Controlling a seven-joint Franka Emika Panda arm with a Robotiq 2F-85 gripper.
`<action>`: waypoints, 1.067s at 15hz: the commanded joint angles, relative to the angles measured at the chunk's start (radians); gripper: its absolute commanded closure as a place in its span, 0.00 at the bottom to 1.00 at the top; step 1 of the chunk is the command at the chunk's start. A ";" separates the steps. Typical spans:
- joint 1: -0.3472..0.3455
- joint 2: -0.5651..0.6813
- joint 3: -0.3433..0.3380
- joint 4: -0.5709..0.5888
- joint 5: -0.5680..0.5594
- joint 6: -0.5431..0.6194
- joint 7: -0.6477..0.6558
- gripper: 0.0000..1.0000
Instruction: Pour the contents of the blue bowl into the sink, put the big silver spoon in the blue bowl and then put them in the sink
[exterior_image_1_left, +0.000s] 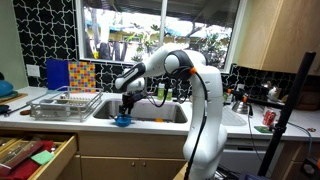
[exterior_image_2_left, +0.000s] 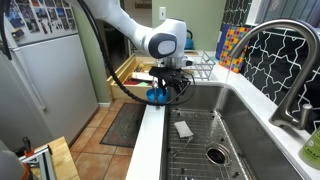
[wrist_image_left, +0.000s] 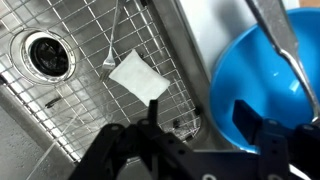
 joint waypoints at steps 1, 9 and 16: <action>-0.020 0.030 0.017 0.030 0.031 -0.006 0.013 0.54; -0.023 0.032 0.024 0.041 0.046 -0.003 0.010 0.79; -0.028 0.032 0.028 0.044 0.055 0.001 0.006 0.98</action>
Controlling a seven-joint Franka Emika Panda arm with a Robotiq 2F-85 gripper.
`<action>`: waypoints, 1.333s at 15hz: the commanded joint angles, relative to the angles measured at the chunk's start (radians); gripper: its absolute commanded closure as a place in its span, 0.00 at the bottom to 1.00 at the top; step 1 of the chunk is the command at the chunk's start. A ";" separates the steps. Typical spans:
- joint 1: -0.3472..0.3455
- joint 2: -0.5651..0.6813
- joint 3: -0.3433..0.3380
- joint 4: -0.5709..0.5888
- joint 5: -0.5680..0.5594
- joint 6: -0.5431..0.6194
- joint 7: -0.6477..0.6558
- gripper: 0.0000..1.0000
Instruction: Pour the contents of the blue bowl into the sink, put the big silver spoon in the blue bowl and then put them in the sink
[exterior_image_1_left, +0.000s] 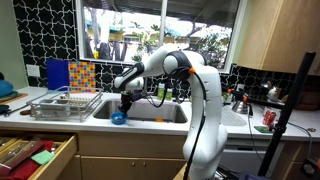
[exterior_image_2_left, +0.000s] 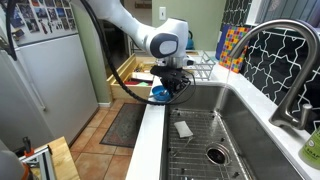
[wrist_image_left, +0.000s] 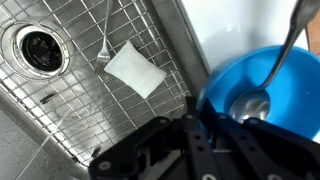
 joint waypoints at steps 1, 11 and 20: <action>-0.018 0.008 0.014 0.013 0.024 0.000 0.002 0.99; -0.081 -0.009 0.001 0.010 0.164 -0.011 -0.009 0.99; -0.146 -0.050 -0.082 -0.014 0.213 -0.038 0.189 0.99</action>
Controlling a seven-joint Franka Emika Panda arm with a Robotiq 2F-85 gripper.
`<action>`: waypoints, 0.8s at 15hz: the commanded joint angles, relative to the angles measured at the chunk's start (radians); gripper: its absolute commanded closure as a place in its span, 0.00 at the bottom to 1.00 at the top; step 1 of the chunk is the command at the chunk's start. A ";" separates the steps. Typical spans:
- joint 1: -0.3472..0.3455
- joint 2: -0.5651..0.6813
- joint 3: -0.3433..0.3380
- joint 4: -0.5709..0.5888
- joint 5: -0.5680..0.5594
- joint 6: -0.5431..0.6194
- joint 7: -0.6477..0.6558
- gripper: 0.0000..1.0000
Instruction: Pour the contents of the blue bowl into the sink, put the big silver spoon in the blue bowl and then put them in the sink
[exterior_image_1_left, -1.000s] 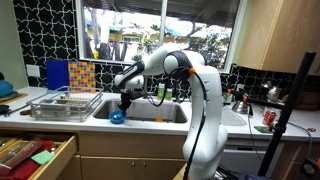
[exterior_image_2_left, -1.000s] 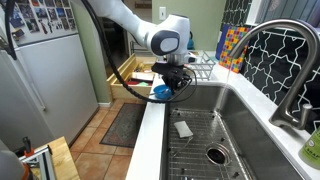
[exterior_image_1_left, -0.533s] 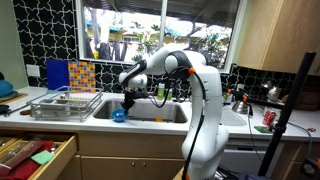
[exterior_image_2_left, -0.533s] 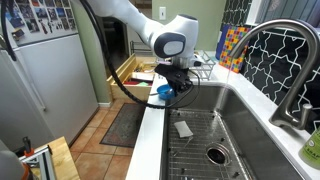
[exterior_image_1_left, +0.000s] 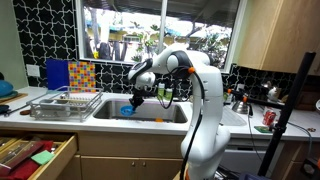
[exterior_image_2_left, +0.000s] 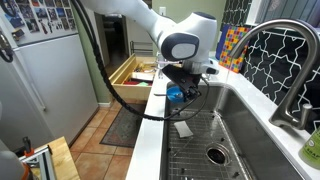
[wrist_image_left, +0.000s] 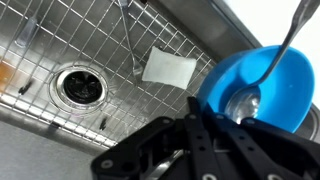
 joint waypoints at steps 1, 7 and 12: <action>-0.021 -0.036 -0.028 -0.037 0.021 -0.010 0.074 0.99; -0.019 -0.010 -0.029 -0.007 0.004 -0.003 0.063 0.95; -0.033 0.038 -0.052 0.017 0.000 0.013 0.140 0.99</action>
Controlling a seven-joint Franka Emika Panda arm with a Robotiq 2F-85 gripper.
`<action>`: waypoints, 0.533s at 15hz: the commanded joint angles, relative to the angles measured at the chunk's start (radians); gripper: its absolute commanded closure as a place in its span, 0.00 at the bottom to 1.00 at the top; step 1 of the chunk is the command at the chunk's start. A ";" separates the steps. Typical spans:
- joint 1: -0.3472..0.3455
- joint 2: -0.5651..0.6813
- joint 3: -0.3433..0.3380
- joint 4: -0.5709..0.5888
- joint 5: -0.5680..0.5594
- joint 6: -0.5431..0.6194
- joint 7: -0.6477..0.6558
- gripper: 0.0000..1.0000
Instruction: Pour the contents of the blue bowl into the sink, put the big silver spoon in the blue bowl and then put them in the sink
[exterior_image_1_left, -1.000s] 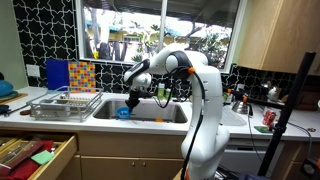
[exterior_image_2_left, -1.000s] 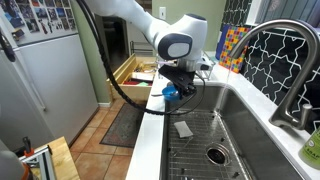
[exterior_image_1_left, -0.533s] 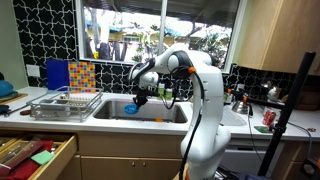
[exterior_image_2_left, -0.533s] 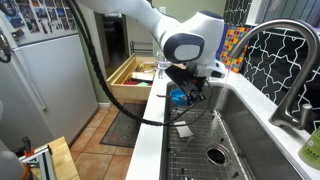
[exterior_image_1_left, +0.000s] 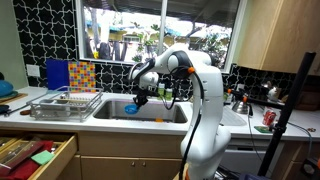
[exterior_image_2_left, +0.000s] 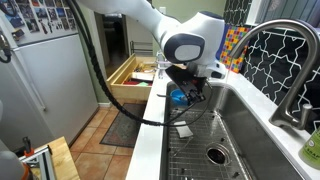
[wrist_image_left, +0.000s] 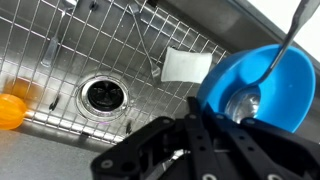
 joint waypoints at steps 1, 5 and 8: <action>-0.018 0.051 -0.030 0.020 -0.009 0.017 0.072 0.99; -0.045 0.120 -0.075 0.020 -0.043 0.080 0.125 0.99; -0.062 0.181 -0.102 0.030 -0.079 0.117 0.168 0.99</action>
